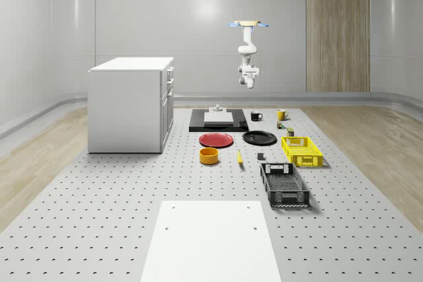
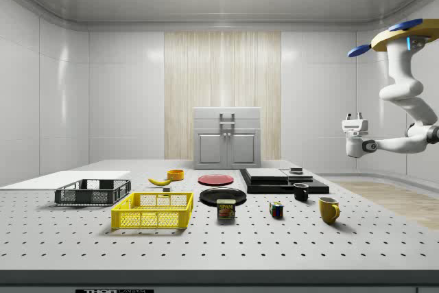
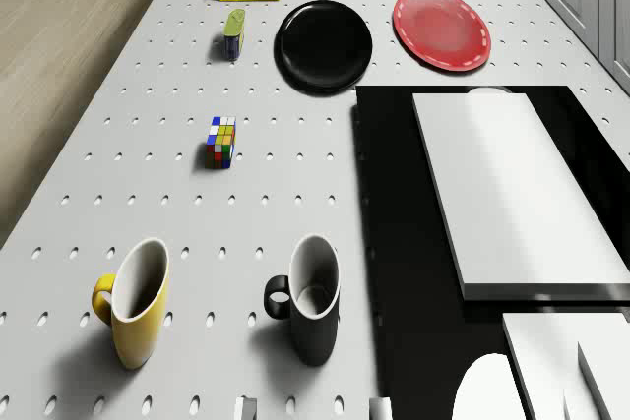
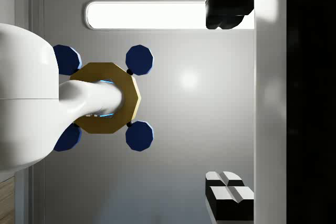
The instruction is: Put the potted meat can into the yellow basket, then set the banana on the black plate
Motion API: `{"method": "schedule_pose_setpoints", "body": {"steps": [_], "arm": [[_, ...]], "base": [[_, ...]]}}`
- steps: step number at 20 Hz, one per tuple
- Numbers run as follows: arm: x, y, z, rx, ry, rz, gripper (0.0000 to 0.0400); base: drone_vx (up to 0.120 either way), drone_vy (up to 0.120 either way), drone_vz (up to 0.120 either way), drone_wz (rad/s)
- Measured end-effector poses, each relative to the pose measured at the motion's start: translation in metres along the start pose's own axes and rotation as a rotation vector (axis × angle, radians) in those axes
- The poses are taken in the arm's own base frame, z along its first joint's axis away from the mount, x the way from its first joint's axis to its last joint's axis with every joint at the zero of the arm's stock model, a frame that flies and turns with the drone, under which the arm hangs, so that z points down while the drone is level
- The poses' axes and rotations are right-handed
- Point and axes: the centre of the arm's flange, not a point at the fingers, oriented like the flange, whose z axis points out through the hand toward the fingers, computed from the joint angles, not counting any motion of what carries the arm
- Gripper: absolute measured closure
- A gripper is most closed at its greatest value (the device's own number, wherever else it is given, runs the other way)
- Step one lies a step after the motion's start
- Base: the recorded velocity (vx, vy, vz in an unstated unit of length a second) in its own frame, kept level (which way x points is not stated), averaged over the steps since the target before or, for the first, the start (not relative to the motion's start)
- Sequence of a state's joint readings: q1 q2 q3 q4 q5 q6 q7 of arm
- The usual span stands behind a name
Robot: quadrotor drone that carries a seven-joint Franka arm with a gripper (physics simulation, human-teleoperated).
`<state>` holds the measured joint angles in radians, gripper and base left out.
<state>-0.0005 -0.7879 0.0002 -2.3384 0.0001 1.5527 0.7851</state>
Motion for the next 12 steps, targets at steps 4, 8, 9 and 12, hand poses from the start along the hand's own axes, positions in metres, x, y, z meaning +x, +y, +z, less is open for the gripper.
{"method": "schedule_pose_setpoints", "body": {"steps": [4, 8, 9, 12], "arm": [[-0.002, 0.003, -0.03, 0.002, 0.002, 0.0, 0.0], [-0.002, 0.002, -0.056, 0.004, 0.004, 0.0, 0.0], [-0.002, 0.002, -0.061, 0.005, 0.005, 0.0, 0.0], [-0.001, 0.001, -0.075, 0.007, 0.007, 0.0, 0.0]], "base": [[0.0, 0.02, 0.0, 0.0], [0.08, 0.12, 0.0, 0.0], [0.12, 0.12, 0.0, 0.0], [0.12, 0.12, 0.0, 0.0]]}}
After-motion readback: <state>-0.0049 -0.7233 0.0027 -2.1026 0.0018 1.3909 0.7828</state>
